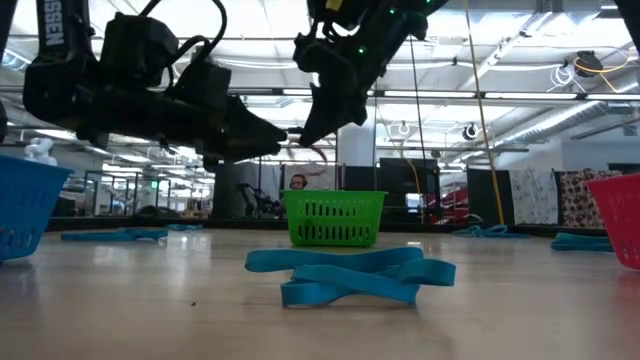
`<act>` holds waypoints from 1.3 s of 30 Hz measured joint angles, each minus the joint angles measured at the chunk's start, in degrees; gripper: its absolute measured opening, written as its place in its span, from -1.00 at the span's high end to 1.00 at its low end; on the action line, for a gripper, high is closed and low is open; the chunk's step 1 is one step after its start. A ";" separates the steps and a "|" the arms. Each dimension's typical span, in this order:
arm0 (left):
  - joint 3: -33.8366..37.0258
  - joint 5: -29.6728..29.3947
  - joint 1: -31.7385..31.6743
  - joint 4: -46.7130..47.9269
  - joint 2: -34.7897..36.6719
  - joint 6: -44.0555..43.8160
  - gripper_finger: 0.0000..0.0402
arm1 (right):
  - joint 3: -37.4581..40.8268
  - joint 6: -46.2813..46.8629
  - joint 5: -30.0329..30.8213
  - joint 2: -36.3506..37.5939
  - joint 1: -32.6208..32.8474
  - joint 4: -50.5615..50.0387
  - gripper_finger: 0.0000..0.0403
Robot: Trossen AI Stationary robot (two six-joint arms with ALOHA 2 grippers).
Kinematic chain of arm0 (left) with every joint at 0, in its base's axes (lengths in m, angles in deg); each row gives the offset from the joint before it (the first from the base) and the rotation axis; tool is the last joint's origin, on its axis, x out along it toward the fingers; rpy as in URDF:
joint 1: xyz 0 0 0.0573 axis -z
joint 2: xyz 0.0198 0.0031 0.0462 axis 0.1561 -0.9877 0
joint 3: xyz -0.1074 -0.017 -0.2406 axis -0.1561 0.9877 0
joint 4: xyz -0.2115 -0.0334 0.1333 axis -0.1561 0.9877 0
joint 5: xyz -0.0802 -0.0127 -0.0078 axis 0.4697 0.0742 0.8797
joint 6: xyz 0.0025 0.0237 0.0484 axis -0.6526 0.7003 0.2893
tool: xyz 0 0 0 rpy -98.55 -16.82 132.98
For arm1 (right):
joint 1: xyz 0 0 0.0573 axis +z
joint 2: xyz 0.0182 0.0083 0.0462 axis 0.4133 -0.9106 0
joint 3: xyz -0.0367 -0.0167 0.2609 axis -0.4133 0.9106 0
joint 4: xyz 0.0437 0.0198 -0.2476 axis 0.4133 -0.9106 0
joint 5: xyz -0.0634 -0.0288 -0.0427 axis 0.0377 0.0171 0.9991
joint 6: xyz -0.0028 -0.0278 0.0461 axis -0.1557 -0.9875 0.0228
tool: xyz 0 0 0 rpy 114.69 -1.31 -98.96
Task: Sort rubber bands into baskets
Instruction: Put the orange rubber band into the blue bin
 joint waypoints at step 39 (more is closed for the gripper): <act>-3.68 5.06 1.86 24.88 12.87 4.20 0.99 | 0.69 -4.91 4.64 0.75 0.83 -15.93 0.50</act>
